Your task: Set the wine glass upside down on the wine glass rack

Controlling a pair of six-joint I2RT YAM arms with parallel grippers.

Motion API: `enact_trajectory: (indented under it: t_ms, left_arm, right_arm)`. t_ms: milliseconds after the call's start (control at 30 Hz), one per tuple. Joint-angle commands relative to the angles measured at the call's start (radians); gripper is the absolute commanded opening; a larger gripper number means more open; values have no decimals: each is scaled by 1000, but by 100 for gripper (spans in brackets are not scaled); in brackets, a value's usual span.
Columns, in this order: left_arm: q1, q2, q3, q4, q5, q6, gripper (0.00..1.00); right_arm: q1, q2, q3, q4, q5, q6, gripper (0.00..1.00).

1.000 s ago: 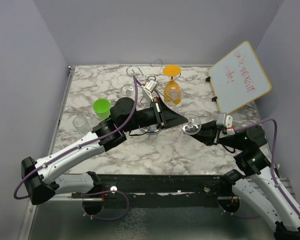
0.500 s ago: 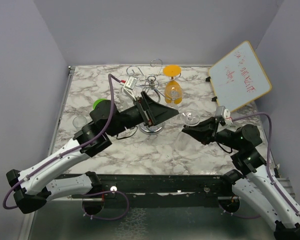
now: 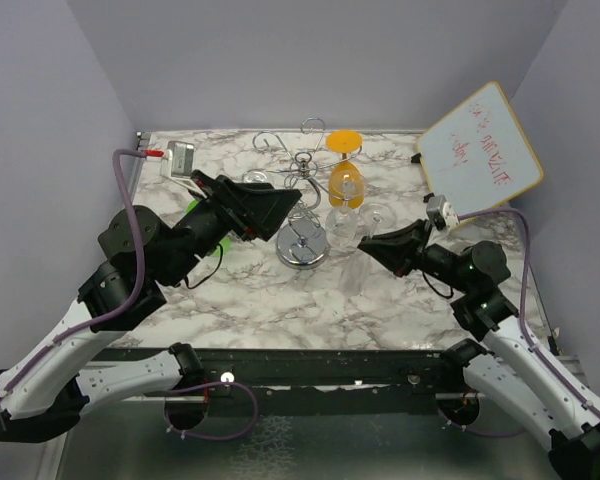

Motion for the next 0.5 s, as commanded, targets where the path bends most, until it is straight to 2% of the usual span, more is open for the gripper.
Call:
enact_trajectory:
  t_ms: [0, 300, 467]
  left_arm:
    - [1, -7, 33, -98, -159, 205, 91]
    - [0, 47, 66, -170, -231, 330, 92]
    - [0, 56, 81, -202, -320, 365, 92]
  right_arm:
    - [26, 51, 48, 77, 72, 27, 1]
    - [242, 199, 133, 77, 294, -63, 1]
    - [337, 294, 176, 121, 417, -59, 1]
